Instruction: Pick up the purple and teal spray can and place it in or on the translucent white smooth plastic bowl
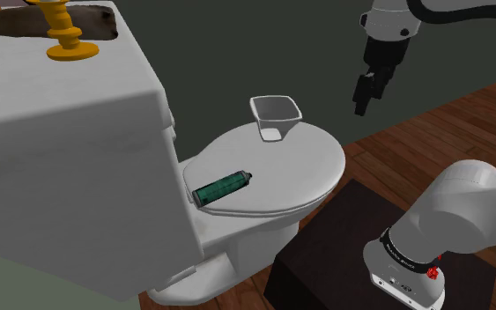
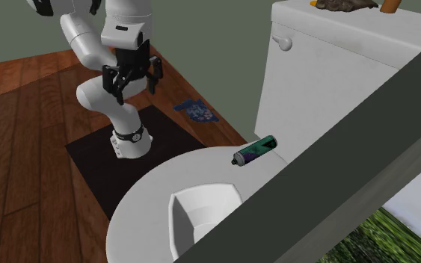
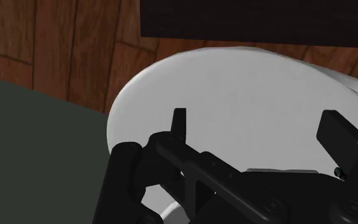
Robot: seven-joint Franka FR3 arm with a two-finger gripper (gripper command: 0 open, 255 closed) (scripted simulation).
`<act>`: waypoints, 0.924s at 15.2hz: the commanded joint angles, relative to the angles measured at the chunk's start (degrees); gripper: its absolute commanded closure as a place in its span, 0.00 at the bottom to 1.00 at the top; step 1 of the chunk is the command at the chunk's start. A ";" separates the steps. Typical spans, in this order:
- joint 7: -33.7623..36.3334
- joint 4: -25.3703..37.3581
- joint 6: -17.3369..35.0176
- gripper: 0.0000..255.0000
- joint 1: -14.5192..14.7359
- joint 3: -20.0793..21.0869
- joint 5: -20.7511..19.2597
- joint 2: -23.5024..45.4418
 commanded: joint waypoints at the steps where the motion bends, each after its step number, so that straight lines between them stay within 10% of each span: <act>1: 0.00 0.00 0.00 0.00 0.00 0.00 0.00 0.00; 14: -12.35 -1.86 23.45 0.00 8.81 1.38 1.35 18.85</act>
